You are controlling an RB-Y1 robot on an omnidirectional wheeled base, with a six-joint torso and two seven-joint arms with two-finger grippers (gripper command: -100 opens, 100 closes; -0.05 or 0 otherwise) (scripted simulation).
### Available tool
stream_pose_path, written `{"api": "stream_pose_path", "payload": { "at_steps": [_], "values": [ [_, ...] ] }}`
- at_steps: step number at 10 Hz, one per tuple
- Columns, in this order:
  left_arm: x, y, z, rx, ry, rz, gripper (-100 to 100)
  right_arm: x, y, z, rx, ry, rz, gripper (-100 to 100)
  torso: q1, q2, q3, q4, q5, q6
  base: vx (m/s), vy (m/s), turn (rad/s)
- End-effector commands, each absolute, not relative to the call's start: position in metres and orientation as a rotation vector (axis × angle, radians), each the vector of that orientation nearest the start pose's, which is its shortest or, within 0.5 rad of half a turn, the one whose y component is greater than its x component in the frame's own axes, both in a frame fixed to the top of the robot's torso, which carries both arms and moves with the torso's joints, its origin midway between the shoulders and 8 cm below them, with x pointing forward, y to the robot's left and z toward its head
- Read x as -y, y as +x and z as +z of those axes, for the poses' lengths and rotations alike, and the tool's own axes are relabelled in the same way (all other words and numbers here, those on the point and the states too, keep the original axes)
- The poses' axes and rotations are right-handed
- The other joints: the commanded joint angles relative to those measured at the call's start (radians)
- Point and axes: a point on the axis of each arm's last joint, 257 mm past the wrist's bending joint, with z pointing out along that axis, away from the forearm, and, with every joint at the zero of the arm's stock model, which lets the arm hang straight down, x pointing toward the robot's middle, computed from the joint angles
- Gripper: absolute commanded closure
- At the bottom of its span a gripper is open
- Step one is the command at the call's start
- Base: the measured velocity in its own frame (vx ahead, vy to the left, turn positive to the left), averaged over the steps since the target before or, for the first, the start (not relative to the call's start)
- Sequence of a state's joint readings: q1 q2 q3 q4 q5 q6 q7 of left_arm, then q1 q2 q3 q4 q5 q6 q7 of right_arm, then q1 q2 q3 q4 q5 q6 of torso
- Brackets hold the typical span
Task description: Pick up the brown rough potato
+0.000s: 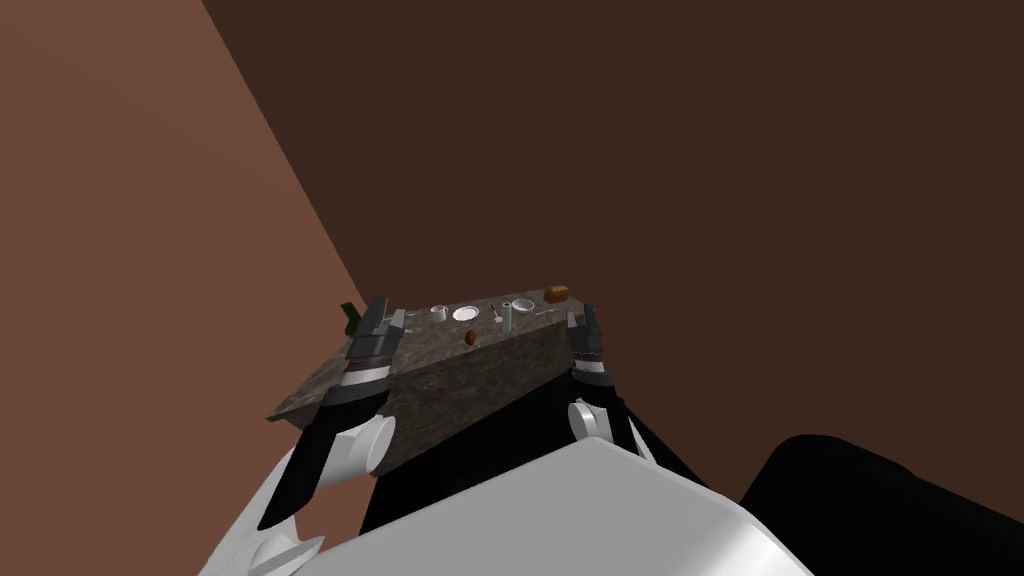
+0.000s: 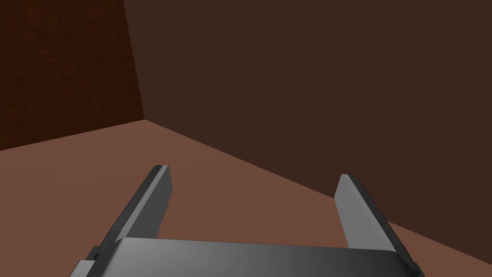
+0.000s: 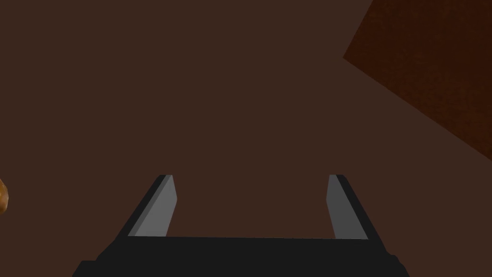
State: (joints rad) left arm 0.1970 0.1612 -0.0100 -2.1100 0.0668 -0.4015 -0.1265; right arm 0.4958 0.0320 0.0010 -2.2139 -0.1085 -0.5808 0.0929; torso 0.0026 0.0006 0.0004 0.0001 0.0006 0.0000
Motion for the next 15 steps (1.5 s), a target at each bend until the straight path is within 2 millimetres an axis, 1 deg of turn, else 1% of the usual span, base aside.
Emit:
{"api": "stream_pose_path", "payload": {
  "at_steps": [1, 2, 3, 4, 5, 6, 7, 8, 9, 10, 11, 12, 13, 14, 15],
  "values": [
    [-0.242, 0.438, 0.032, -0.78, -0.529, -1.3, -100, 0.297, 0.34, 0.011, -0.524, 0.704, 1.281, 0, 0.0, 0.0, 0.0, 0.0, 0.0, 0.0, -0.018, 0.062, 0.159],
    [-0.238, 0.442, 0.037, -0.781, -0.526, -1.306, -100, 0.297, 0.34, 0.011, -0.524, 0.704, 1.281, 0, 0.001, 0.0, 0.0, 0.0, 0.0, 0.0, -0.019, 0.048, 0.047],
    [-0.236, 0.457, 0.03, -0.815, -0.541, -1.295, -100, 0.297, 0.34, 0.011, -0.524, 0.704, 1.281, 0, 0.0, 0.0, 0.0, 0.0, 0.0, 0.0, -0.023, 0.049, 0.076],
    [-0.233, 0.461, 0.035, -0.816, -0.537, -1.3, -100, 0.297, 0.34, 0.011, -0.524, 0.704, 1.281, 0, 0.001, 0.0, 0.0, 0.0, 0.0, 0.0, -0.019, 0.04, 0.038],
    [-0.23, 0.476, 0.028, -0.85, -0.549, -1.289, -100, 0.297, 0.34, 0.011, -0.524, 0.704, 1.281, 0, 0.0, 0.001, 0.0, 0.0, 0.0, 0.0, -0.021, 0.045, 0.088],
    [-0.227, 0.481, 0.032, -0.855, -0.549, -1.292, -100, 0.297, 0.34, 0.011, -0.524, 0.704, 1.281, 0, 0.0, 0.001, 0.0, 0.0, 0.0, 0.0, -0.015, 0.036, 0.039],
    [-0.224, 0.496, 0.024, -0.893, -0.563, -1.278, -100, 0.297, 0.34, 0.011, -0.524, 0.704, 1.281, 0, 0.0, 0.0, 0.0, 0.0, 0.0, 0.0, -0.008, 0.052, 0.064],
    [-0.221, 0.501, 0.029, -0.898, -0.561, -1.282, -100, 0.297, 0.34, 0.011, -0.524, 0.704, 1.281, 0, 0.0, 0.0, 0.0, 0.0, 0.0, 0.0, -0.007, 0.043, 0.035],
    [-0.218, 0.516, 0.019, -0.941, -0.578, -1.264, -100, 0.297, 0.34, 0.011, -0.524, 0.704, 1.281, 0, 0.0, 0.0, 0.0, 0.0, 0.0, 0.0, -0.009, 0.045, 0.063],
    [-0.214, 0.521, 0.025, -0.943, -0.573, -1.269, -100, 0.297, 0.34, 0.011, -0.524, 0.704, 1.281, 0, 0.0, 0.0, 0.0, 0.0, 0.0, 0.0, -0.007, 0.04, 0.03],
    [-0.211, 0.537, 0.015, -0.988, -0.59, -1.249, -100, 0.297, 0.34, 0.011, -0.524, 0.704, 1.281, 0, 0.0, 0.0, 0.0, 0.0, 0.0, 0.0, -0.007, 0.051, 0.049],
    [-0.207, 0.541, 0.021, -0.992, -0.585, -1.253, -100, 0.297, 0.34, 0.011, -0.524, 0.704, 1.281, 0, 0.0, 0.0, 0.0, 0.0, 0.0, 0.0, -0.004, 0.04, 0.024],
    [-0.205, 0.557, 0.01, -1.035, -0.601, -1.233, -100, 0.297, 0.34, 0.011, -0.524, 0.704, 1.281, 0, 0.0, 0.0, 0.0, 0.0, 0.0, 0.0, 0.003, 0.044, 0.041],
    [-0.2, 0.562, 0.017, -1.044, -0.598, -1.235, -100, 0.297, 0.34, 0.011, -0.524, 0.704, 1.281, 0, 0.0, -0.001, 0.0, 0.0, 0.0, 0.0, -0.004, 0.039, 0.015],
    [-0.196, 0.577, 0.008, -1.086, -0.611, -1.214, -100, 0.297, 0.34, 0.011, -0.524, 0.704, 1.281, 0, -0.001, -0.001, 0.0, 0.0, 0.0, 0.0, -0.008, 0.051, 0.02]
  ]
}}
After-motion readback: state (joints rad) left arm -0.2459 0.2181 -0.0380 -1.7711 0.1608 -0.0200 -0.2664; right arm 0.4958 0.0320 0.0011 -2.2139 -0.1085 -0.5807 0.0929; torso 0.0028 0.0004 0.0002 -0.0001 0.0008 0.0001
